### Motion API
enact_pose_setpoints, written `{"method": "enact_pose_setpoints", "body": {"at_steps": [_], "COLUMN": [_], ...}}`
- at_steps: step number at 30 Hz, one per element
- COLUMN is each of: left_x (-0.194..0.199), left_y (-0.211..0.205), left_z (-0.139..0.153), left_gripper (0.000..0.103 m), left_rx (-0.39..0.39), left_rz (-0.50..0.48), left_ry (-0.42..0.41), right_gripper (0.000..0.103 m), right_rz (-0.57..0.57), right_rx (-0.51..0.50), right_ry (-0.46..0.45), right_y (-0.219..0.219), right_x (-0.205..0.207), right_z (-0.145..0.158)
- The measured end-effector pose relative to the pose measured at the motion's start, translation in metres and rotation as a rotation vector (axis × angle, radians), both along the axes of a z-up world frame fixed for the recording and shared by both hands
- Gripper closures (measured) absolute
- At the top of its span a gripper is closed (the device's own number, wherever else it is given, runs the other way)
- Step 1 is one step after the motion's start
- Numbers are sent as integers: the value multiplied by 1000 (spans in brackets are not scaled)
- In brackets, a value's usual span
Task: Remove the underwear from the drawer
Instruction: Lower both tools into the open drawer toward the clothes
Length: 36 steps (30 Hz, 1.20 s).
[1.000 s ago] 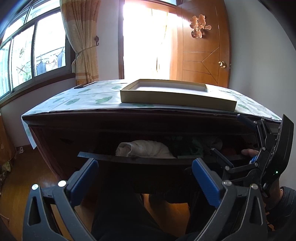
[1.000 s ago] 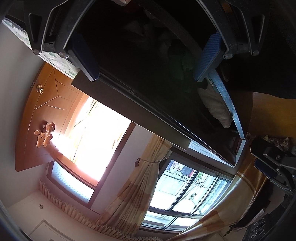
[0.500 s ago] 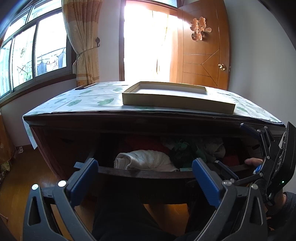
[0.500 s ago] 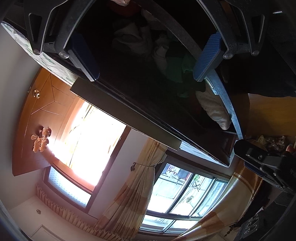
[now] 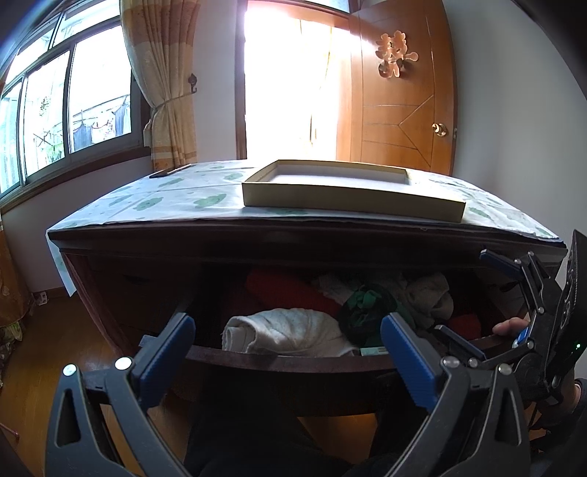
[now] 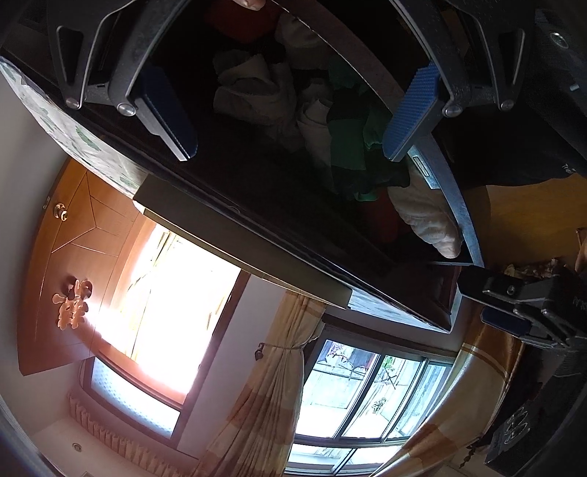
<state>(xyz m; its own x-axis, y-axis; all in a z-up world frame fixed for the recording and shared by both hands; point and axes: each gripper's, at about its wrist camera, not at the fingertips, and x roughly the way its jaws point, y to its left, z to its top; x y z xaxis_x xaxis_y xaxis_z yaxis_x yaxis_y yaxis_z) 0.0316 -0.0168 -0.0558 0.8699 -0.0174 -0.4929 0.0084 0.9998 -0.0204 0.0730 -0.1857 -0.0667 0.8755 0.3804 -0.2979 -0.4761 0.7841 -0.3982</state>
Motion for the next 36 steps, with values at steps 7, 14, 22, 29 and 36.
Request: {"method": "enact_pose_setpoints", "body": {"at_steps": [7,14,22,29,36], "left_x": [-2,1,0,0,-1], "left_y": [0,-3,-5,-5,-6], "left_z": [1,0,0,0,0], "left_gripper": [0,0,0,0,0], "left_rx": [6,16,10,-3,0], "left_rz": [-4,-20,-41,-48,-56], "left_ry": [-3,22,32,43,50], "right_gripper": [1,1,1,1,1], "right_rz": [-10,-26,-47,-65,-66], "right_rx": [17,60,116,100,95], "right_ry": [59,138,268,350,423], "right_y": [-2,-9,-15,-13,-14], "right_x": [-1,1,7,6,2], "right_z": [4,10,15,16,18]}}
